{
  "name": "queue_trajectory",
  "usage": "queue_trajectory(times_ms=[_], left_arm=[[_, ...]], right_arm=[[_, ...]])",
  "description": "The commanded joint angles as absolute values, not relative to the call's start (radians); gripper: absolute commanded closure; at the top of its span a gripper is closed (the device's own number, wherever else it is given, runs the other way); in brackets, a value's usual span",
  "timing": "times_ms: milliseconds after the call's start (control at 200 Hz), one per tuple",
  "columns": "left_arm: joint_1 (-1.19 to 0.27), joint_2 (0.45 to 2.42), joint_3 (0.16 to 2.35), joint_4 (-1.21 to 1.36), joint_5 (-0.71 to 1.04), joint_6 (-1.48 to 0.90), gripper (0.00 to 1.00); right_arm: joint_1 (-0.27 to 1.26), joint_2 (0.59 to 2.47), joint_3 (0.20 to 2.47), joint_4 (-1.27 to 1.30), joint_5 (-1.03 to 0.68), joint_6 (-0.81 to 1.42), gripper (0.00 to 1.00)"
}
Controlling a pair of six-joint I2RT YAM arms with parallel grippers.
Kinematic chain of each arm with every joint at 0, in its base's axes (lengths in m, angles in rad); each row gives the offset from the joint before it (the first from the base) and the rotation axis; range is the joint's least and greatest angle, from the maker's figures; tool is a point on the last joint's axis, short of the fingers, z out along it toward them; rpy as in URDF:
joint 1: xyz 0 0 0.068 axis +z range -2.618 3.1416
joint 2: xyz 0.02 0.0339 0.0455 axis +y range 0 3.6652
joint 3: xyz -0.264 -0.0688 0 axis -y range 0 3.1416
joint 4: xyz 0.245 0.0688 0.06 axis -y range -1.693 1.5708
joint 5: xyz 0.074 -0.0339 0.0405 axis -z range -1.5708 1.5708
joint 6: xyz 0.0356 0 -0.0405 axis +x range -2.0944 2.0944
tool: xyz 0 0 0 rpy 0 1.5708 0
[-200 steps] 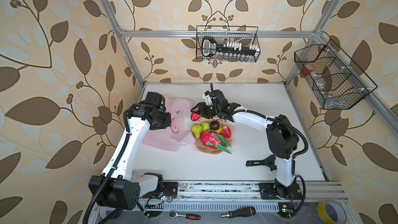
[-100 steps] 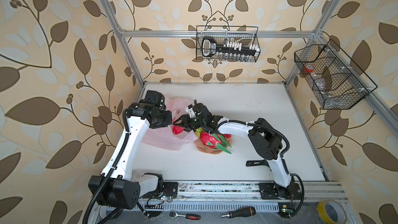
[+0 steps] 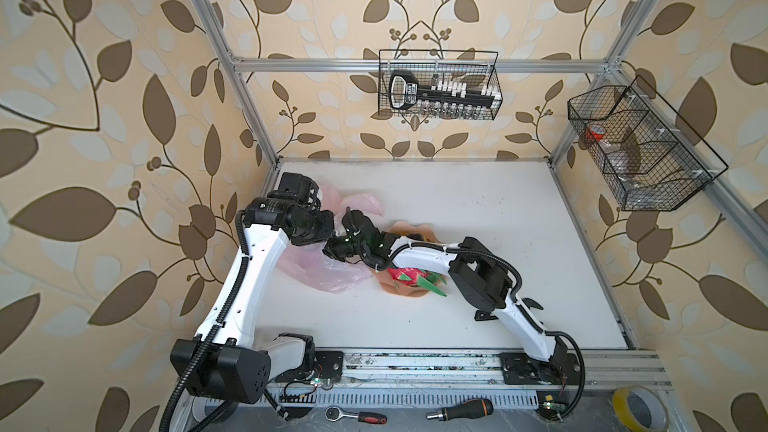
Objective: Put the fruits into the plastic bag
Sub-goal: 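Lower the apple into the bag and open the right gripper, then withdraw the right gripper and lower it onto the dark plum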
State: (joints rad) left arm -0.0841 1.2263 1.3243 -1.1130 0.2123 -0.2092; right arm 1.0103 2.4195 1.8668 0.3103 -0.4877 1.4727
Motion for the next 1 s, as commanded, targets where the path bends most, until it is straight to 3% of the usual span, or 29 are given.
queue_trajectory(times_ms=[0, 70, 160, 220, 995], left_arm=[[-0.083, 1.202, 1.325, -1.095, 0.255, -0.222, 1.0], [-0.083, 1.196, 1.316, -1.092, 0.253, -0.223, 1.0], [-0.083, 1.189, 1.306, -1.09, 0.252, -0.231, 1.0], [-0.083, 1.186, 1.304, -1.089, 0.244, -0.237, 1.0], [-0.079, 1.173, 1.267, -1.105, 0.173, -0.291, 1.0]], right_arm=[[1.024, 2.483, 1.929, 0.309, -0.493, 1.566, 0.45], [1.022, 2.499, 1.946, 0.325, -0.496, 1.583, 0.36], [1.017, 2.495, 1.953, 0.323, -0.506, 1.572, 0.16], [1.013, 2.478, 1.935, 0.326, -0.514, 1.56, 0.09], [0.919, 2.036, 1.47, 0.236, -0.501, 1.37, 0.03]])
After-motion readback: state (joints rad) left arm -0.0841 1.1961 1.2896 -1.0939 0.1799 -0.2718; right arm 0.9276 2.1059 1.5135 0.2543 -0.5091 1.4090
